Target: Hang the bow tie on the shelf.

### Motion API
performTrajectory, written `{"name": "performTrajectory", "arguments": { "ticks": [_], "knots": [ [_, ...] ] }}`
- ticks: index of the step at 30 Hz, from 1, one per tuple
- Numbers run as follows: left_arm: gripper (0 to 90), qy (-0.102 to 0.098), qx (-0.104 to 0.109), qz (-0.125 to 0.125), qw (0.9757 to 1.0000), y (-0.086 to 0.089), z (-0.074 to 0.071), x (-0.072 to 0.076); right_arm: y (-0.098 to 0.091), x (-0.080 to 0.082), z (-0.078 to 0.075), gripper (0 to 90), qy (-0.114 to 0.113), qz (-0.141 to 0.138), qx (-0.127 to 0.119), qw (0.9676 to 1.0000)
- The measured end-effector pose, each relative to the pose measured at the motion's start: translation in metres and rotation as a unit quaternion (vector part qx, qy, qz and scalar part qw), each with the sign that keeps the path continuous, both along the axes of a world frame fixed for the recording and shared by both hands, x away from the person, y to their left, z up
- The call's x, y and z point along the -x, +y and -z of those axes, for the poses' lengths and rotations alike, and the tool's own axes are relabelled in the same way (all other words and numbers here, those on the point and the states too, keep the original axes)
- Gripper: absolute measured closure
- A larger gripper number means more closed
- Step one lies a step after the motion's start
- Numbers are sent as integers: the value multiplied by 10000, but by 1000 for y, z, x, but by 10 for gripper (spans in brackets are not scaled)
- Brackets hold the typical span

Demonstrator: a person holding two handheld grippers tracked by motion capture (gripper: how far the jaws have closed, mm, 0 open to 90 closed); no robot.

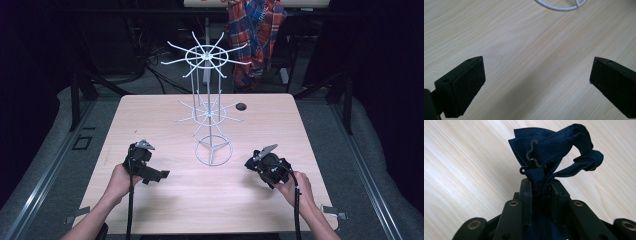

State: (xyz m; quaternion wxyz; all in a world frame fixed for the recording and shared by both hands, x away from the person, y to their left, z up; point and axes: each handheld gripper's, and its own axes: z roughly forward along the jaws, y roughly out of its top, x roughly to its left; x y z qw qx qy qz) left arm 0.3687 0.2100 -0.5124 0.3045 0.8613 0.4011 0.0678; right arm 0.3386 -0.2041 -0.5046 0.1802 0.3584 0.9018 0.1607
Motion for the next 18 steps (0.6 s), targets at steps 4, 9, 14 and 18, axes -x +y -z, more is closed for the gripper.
{"name": "performTrajectory", "arguments": {
  "ticks": [4, 9, 14, 18],
  "knots": [
    [3, -7, -5, 14, 10000, -1, 0, 0, 4, 6, -11, 744, -252, -86, -195, 9995],
    [3, 3, 5, 12, 10000, -1, 0, 0, 7, 10, -16, 744, -370, -155, -297, 9988],
    [3, 0, 10, -1, 10000, 0, 0, 0, 13, 12, -23, 744, -478, -223, -371, 9979],
    [3, 10, 2, 18, 10000, -1, 0, 0, 16, 12, -27, 744, -569, -284, -438, 9970]
  ]
}}
